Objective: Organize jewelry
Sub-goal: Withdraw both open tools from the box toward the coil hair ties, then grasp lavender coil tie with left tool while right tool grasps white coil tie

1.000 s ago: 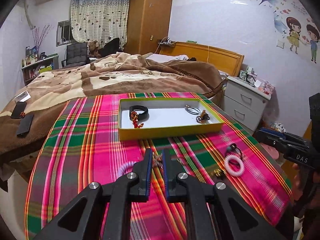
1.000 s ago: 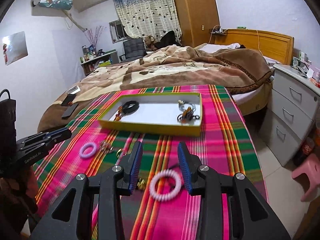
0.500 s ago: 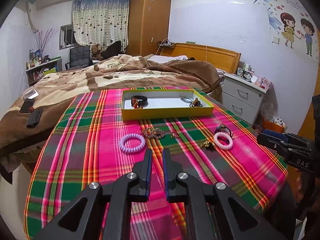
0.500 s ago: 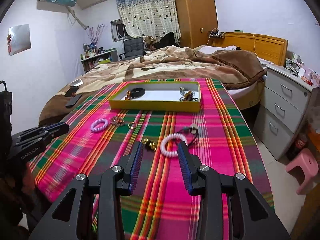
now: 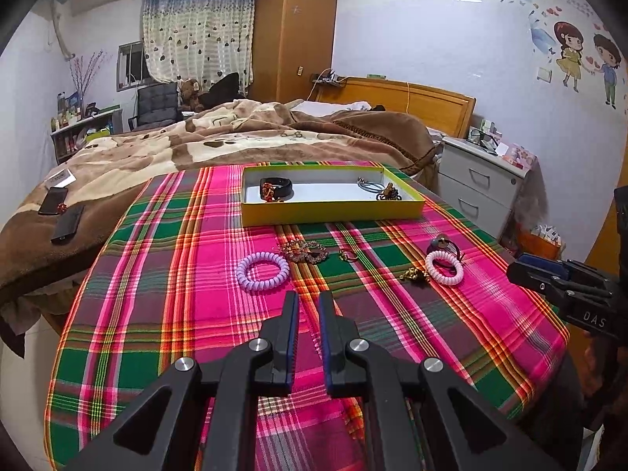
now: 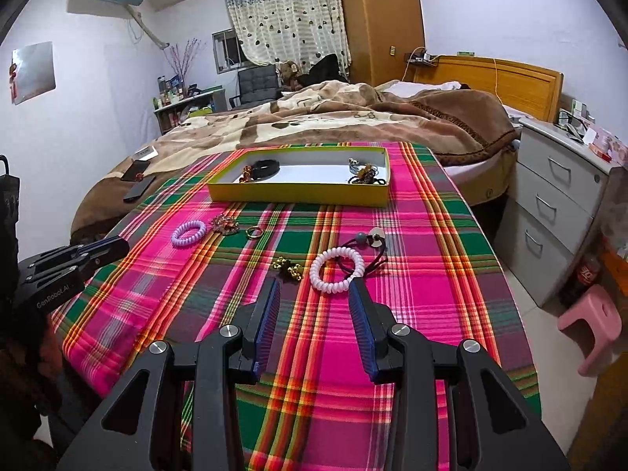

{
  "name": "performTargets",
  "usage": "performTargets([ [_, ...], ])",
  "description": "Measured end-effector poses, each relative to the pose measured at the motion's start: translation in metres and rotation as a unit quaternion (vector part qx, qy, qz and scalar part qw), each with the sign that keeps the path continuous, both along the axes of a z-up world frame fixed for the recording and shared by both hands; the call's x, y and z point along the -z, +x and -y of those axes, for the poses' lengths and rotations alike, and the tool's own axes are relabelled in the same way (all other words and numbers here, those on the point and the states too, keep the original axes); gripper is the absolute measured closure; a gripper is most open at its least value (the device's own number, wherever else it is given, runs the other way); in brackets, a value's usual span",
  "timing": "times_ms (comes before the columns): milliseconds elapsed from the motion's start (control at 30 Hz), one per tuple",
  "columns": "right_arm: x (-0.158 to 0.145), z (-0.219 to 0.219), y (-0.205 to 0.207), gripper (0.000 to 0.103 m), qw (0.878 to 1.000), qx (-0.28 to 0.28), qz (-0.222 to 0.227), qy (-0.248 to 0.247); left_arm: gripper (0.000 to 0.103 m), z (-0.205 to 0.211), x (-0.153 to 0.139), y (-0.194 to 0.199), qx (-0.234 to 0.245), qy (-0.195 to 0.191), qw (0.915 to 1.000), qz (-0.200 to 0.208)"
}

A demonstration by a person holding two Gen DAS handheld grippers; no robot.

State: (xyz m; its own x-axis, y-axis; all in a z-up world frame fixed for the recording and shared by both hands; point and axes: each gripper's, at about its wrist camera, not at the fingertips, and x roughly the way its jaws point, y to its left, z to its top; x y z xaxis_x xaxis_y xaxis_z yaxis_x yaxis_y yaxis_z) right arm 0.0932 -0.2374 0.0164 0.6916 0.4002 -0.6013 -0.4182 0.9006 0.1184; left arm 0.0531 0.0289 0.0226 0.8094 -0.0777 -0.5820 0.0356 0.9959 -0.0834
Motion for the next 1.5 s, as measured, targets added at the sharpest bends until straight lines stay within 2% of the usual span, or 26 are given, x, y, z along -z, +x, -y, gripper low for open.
performTargets([
  [400, 0.014, -0.001, 0.028, 0.066, 0.999, 0.023, -0.033, -0.007, 0.094, 0.004, 0.005, 0.027, 0.012, -0.002, 0.9998, -0.013],
  [533, 0.021, -0.002, 0.040, 0.066, 0.998, 0.032, -0.052, -0.008, 0.084, 0.008, 0.008, 0.038, 0.019, -0.010, 0.9995, -0.020],
  [900, 0.040, -0.011, 0.072, 0.066, 0.994, 0.050, -0.098, -0.022, 0.084, 0.017, 0.015, 0.073, 0.033, -0.015, 0.9987, -0.036],
  [1133, 0.045, -0.014, 0.082, 0.066, 0.992, 0.058, -0.107, -0.040, 0.083, 0.000, 0.020, 0.088, -0.005, -0.011, 0.9990, -0.043],
  [1400, 0.047, -0.021, 0.082, 0.087, 0.991, 0.057, -0.103, -0.071, 0.079, -0.033, 0.029, 0.102, -0.055, -0.008, 0.9959, -0.071],
  [1433, 0.047, -0.021, 0.082, 0.092, 0.991, 0.056, -0.102, -0.073, 0.079, -0.036, 0.031, 0.104, -0.060, -0.008, 0.9952, -0.077],
  [1500, 0.047, -0.020, 0.081, 0.093, 0.991, 0.055, -0.104, -0.067, 0.079, -0.041, 0.036, 0.109, -0.070, -0.010, 0.9931, -0.093],
])
